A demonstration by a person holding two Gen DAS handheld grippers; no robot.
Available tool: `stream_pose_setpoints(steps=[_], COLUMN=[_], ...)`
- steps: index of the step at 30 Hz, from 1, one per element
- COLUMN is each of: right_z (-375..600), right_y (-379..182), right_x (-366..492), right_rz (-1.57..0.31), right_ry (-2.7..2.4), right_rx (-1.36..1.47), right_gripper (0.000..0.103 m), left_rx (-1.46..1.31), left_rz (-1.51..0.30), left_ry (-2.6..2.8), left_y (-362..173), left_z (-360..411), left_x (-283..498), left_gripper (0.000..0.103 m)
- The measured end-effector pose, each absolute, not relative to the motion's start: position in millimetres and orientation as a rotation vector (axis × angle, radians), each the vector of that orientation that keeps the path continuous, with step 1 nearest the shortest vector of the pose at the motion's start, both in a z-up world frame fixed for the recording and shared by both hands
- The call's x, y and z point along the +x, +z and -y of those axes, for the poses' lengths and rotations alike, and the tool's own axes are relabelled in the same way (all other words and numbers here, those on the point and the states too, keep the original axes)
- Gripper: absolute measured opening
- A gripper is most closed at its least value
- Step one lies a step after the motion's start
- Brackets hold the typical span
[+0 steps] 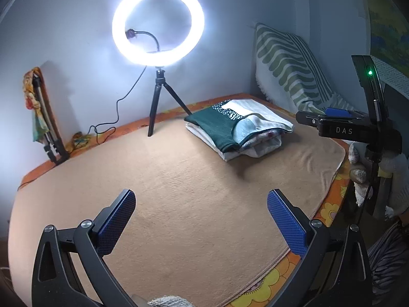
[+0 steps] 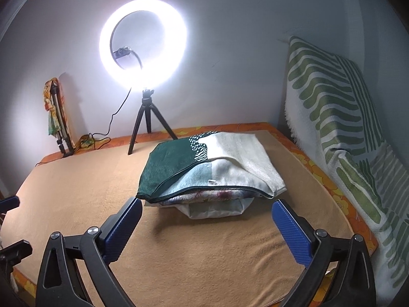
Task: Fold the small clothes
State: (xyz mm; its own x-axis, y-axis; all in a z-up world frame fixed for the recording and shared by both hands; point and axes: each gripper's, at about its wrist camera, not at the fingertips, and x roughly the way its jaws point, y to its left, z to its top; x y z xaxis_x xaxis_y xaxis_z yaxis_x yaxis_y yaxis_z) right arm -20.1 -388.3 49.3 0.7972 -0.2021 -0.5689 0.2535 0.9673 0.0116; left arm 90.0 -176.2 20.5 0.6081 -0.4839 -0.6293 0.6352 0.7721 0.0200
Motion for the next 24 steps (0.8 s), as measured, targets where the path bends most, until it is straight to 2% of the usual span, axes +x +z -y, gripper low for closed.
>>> stream_pose_setpoints(steps=[24], right_z=[395], right_y=[36], right_x=[-16], right_rz=[-0.625], right_ry=[-0.282], right_rx=[0.084], right_gripper=[0.103], left_rx=[0.231], left_rz=[-0.655], left_ry=[-0.676], left_y=[19], left_z=[175], left_x=[90], left_gripper=[0.103])
